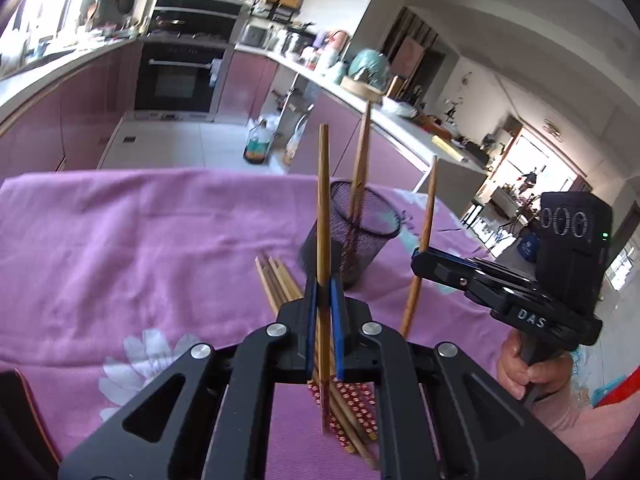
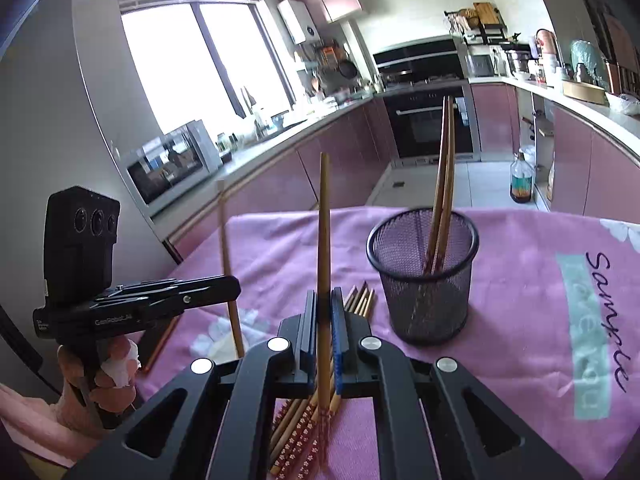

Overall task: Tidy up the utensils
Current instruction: 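Raise the chopstick upright over the mesh cup with the left tool while the right tool follows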

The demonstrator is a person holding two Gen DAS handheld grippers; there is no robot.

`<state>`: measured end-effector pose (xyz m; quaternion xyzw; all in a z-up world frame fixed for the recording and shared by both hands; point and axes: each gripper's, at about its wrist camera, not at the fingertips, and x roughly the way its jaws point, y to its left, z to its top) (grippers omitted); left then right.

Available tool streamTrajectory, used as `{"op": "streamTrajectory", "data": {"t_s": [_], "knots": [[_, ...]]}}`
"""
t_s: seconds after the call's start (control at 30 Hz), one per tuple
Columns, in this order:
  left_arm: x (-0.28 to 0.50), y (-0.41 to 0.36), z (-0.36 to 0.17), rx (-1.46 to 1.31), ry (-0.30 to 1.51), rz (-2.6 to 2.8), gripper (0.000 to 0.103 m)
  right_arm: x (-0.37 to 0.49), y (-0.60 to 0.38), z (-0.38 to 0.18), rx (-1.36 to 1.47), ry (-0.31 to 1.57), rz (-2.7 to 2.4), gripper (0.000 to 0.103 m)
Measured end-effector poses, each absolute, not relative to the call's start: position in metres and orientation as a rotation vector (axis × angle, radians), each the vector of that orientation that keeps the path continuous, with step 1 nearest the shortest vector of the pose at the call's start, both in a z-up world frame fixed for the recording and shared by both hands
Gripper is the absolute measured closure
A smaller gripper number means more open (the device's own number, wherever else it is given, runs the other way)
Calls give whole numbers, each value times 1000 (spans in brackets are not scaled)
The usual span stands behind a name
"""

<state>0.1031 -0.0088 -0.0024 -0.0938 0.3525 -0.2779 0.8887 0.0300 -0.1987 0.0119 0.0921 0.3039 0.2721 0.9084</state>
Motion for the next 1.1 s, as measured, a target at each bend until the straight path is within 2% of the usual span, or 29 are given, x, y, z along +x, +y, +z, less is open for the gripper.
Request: {"op": "streamTrajectory", "data": {"t_s": [0.4,1.1], "knots": [[89,-7,41,-219,611,-625,96,28,-213,38,196,535,544,98],[111,-29,67,-207,531,-633,96,26,-227,65,168,448,497,98]]}}
